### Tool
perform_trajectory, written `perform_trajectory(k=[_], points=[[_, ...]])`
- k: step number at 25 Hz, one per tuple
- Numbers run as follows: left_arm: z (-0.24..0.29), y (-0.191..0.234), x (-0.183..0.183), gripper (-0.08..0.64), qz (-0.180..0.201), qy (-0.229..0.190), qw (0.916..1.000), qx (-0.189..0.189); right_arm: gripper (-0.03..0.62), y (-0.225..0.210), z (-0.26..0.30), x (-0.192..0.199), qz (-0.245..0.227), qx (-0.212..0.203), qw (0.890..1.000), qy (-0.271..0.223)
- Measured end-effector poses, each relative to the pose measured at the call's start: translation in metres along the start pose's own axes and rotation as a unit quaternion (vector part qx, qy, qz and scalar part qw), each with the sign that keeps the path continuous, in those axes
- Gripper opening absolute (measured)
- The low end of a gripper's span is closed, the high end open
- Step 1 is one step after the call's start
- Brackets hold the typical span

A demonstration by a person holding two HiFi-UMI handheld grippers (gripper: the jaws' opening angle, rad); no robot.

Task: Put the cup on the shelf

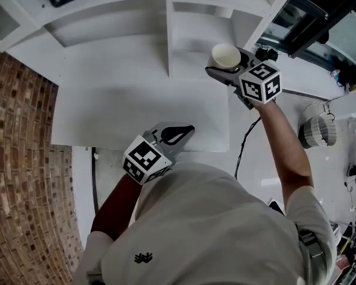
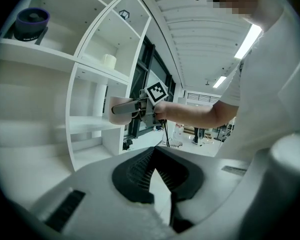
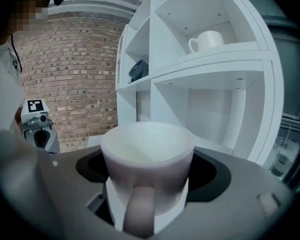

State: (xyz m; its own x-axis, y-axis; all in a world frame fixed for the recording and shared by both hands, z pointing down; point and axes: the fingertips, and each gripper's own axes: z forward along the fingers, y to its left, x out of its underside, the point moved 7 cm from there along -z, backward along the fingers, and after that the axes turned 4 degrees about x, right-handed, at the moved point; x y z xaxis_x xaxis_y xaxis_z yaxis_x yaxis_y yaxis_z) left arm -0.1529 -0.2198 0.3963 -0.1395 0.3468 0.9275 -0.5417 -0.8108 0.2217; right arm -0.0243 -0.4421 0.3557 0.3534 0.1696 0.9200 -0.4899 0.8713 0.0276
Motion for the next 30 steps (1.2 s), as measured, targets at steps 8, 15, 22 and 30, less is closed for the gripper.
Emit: perform_trajectory(k=[8, 15, 22, 30], points=[[-0.016, 0.03, -0.001, 0.006, 0.001, -0.006, 0.9999, 0.012, 0.446, -0.02, 0.04, -0.015, 0.01, 0.025, 1.0, 0.008], [-0.032, 0.055, 0.001, 0.006, -0.002, -0.005, 0.9998, 0.02, 0.446, -0.032, 0.075, -0.027, 0.013, 0.041, 0.999, 0.009], [-0.047, 0.078, 0.006, 0.006, -0.006, -0.001, 0.9998, 0.021, 0.446, -0.049, 0.111, -0.031, 0.019, 0.058, 0.998, 0.01], [-0.063, 0.099, 0.013, 0.006, -0.017, 0.005, 0.9997, 0.02, 0.446, -0.067, 0.142, -0.027, 0.037, 0.082, 0.996, 0.014]])
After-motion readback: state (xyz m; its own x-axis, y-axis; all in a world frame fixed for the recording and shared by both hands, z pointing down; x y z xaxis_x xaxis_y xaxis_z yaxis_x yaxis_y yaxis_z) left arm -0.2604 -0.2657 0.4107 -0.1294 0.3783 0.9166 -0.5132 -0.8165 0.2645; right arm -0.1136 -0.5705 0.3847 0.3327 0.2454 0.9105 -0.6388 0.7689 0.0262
